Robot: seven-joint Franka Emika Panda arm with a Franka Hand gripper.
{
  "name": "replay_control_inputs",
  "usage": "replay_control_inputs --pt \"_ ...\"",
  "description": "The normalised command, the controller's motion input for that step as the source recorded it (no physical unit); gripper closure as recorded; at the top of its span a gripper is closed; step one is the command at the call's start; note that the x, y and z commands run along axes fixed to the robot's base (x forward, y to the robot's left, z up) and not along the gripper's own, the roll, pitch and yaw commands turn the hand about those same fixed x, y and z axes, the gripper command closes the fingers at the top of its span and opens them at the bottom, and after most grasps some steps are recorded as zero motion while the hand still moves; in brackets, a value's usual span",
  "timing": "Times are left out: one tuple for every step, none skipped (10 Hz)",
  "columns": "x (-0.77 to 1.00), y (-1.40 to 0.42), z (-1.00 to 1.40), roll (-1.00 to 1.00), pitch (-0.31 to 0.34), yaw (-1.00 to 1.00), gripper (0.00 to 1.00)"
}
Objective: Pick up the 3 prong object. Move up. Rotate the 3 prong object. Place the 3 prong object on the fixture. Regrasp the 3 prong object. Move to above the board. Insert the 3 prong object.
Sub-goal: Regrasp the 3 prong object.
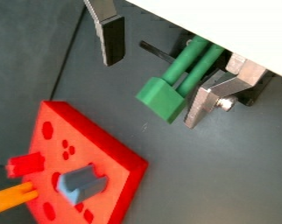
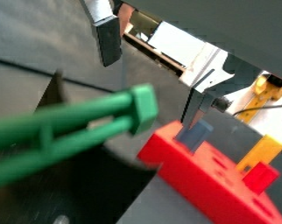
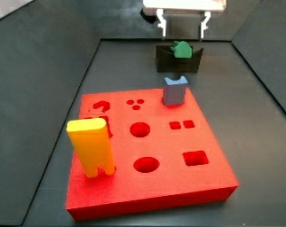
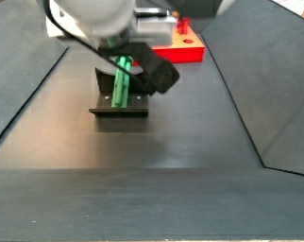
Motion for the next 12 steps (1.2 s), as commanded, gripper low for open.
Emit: replay_control_inputs --pt "-0.01 0.01 1.00 -0.01 0.001 0.01 0.00" --pt "-0.02 0.00 1.00 0.02 0.016 0.02 0.00" --pt "-0.03 0.01 1.00 0.03 0.029 0.02 0.00" --pt "-0.03 0.01 0.88 0.04 0.043 0.02 0.00" --pt "-0.03 0.01 0.63 0.04 0.059 0.01 0.00" --pt "-0.03 0.01 0.43 0.04 0.066 0.00 0.00" --pt "-0.03 0.01 0.25 0.04 0.073 -0.01 0.00" --pt "0.16 -0.75 0.62 1.00 0.051 0.02 0.00" --pt "0.16 -0.72 0.58 1.00 0.051 0.02 0.00" --pt "0.09 -0.60 0.47 1.00 0.049 0.02 0.00" --pt "0.01 -0.34 0.23 1.00 0.043 0.02 0.00" --pt "-0.01 -0.15 0.06 1.00 0.040 0.02 0.00"
